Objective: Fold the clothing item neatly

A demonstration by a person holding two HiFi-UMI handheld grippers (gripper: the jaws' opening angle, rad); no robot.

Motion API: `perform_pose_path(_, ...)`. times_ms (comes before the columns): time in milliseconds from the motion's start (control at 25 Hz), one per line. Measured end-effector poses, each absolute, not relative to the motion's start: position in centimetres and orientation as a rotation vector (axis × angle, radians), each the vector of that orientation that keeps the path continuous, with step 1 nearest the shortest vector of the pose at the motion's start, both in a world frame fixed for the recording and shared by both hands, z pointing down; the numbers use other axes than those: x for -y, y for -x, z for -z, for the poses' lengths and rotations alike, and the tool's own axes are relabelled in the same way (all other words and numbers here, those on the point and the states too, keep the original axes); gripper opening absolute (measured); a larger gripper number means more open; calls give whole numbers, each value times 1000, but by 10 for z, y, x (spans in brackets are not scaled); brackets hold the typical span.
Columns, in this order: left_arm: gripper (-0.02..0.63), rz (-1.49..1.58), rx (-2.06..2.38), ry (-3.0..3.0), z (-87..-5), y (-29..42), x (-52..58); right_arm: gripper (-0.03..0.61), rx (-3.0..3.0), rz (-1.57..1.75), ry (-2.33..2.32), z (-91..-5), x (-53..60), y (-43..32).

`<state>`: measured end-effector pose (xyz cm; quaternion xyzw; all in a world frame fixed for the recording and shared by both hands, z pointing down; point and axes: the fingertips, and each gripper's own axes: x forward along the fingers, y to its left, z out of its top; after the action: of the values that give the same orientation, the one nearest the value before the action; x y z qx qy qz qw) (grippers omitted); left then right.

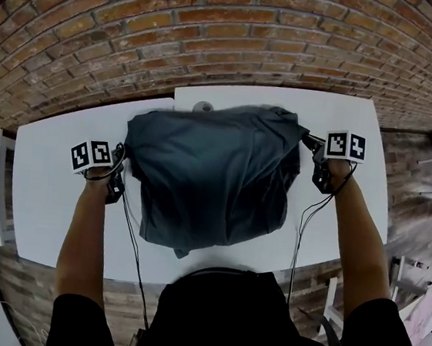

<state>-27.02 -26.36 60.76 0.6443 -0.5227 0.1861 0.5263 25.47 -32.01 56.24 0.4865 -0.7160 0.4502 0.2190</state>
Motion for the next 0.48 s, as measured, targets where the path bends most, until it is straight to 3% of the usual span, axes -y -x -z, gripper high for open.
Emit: perform_pose_path(480, 2, -475, 1288, -1545, -616, 287, 267, 15, 1922, -1222, -1394, -570, 342, -281)
